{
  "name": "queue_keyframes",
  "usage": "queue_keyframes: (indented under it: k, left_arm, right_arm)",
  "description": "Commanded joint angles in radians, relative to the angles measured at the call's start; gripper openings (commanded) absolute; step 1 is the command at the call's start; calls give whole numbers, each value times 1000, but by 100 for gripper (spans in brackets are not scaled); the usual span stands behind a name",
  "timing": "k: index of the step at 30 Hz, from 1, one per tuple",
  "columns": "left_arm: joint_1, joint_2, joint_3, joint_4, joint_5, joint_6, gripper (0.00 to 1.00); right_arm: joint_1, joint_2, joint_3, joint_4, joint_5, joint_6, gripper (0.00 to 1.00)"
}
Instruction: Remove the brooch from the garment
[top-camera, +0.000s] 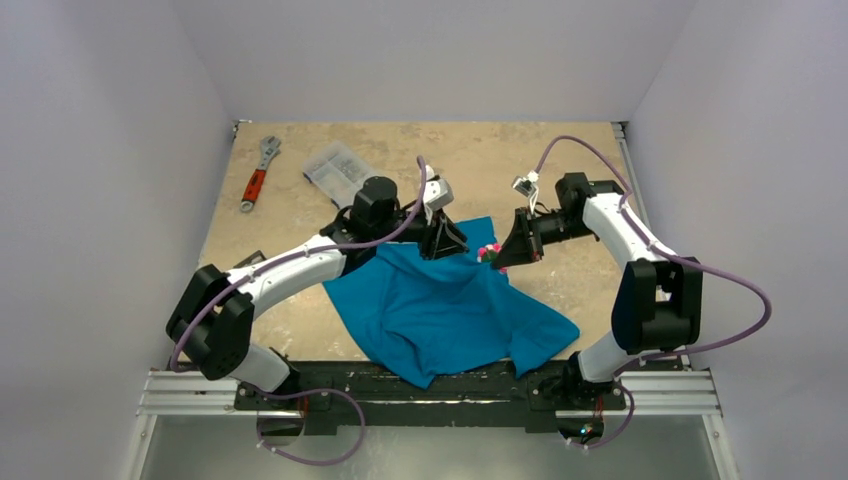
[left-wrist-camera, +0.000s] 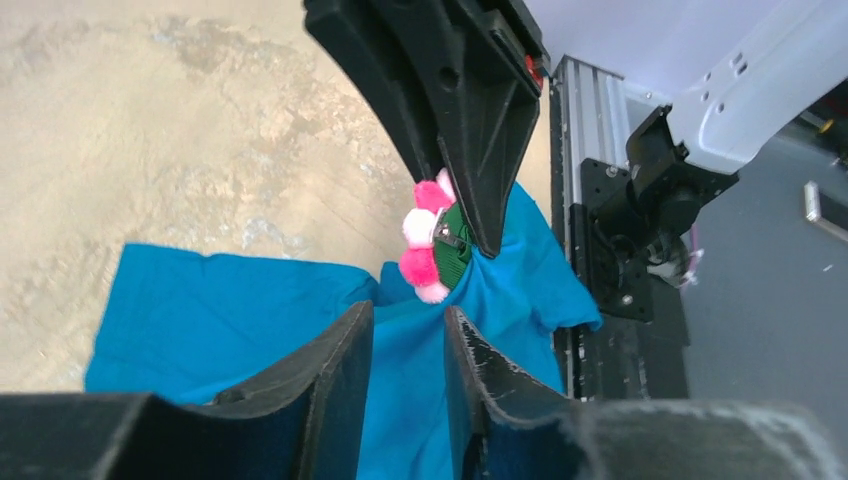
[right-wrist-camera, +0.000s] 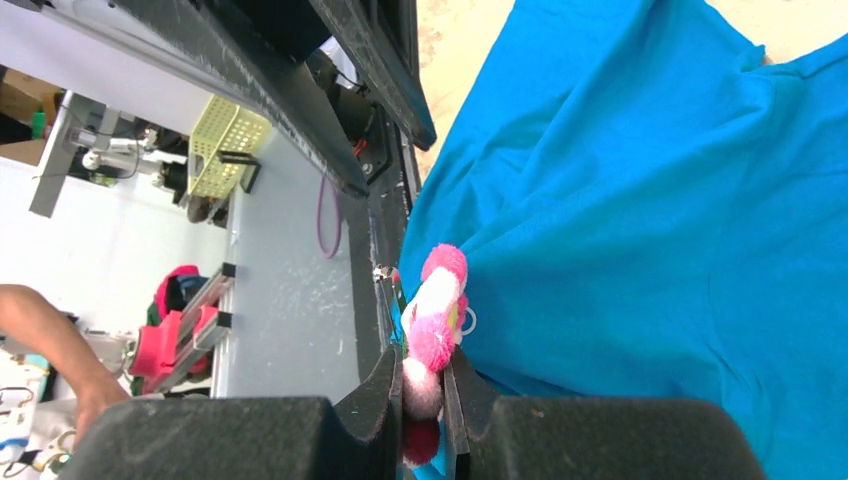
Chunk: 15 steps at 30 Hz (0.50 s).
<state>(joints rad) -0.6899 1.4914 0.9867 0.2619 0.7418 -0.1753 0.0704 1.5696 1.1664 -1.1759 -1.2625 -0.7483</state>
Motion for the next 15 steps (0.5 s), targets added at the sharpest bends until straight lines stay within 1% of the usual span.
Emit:
queue_keyframes:
  k: [1,3,6,11,15]
  left_arm:
    - [-36,-25,27,50,-8,162,34]
    - [-51,-26,30,41,-8,256,36]
    - [-77,-35,33,25,-9,327,35]
    - [-111,-54,24,35,-29,360,33]
    - [-116,-50,38,43,-47,324,31]
  right_arm:
    - [0,-7,18,-41,-70,32,0]
    - [-1,-9,22,-54,-73,19,0]
    - [-1,-14,24,-78,-76,-4,0]
    - [-1,-17,22,-118,-84,-63,0]
    - [0,-18,19,-144,-93,-100,0]
